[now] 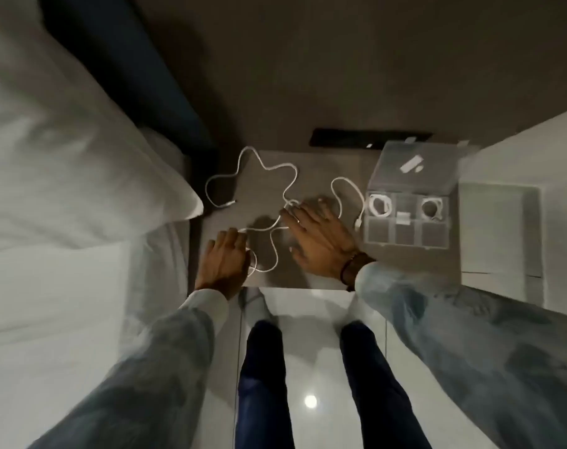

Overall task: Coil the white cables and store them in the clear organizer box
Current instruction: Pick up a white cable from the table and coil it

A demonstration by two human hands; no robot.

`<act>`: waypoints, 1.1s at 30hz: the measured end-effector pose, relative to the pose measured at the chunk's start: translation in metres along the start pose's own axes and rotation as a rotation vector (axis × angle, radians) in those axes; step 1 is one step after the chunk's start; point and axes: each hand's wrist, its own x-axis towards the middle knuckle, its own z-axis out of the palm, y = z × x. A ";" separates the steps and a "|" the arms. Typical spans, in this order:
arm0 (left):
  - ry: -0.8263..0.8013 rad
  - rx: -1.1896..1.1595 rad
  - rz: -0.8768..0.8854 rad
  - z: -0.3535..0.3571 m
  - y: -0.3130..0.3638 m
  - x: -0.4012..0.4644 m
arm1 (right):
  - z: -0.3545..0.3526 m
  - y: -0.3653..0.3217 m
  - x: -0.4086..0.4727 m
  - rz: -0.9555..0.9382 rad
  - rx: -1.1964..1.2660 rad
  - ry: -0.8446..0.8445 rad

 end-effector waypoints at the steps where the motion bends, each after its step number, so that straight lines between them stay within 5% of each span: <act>1: -0.031 -0.022 -0.028 0.017 -0.006 0.006 | 0.014 -0.004 0.017 -0.023 0.024 0.009; 9: -0.009 0.074 0.203 0.087 -0.031 0.054 | 0.085 -0.017 0.124 -0.187 -0.089 -0.115; 16: 0.003 0.123 0.222 0.077 -0.045 0.064 | 0.077 -0.017 0.132 -0.043 0.092 -0.200; 24: -0.028 0.239 0.122 -0.002 -0.066 0.024 | 0.010 -0.012 0.093 0.333 0.783 -0.124; 29: -0.114 0.381 0.041 -0.066 -0.052 0.002 | -0.035 -0.002 0.050 0.422 0.910 -0.069; 33: -0.323 0.090 -0.005 -0.129 -0.030 -0.012 | -0.083 0.008 0.014 0.456 0.872 0.053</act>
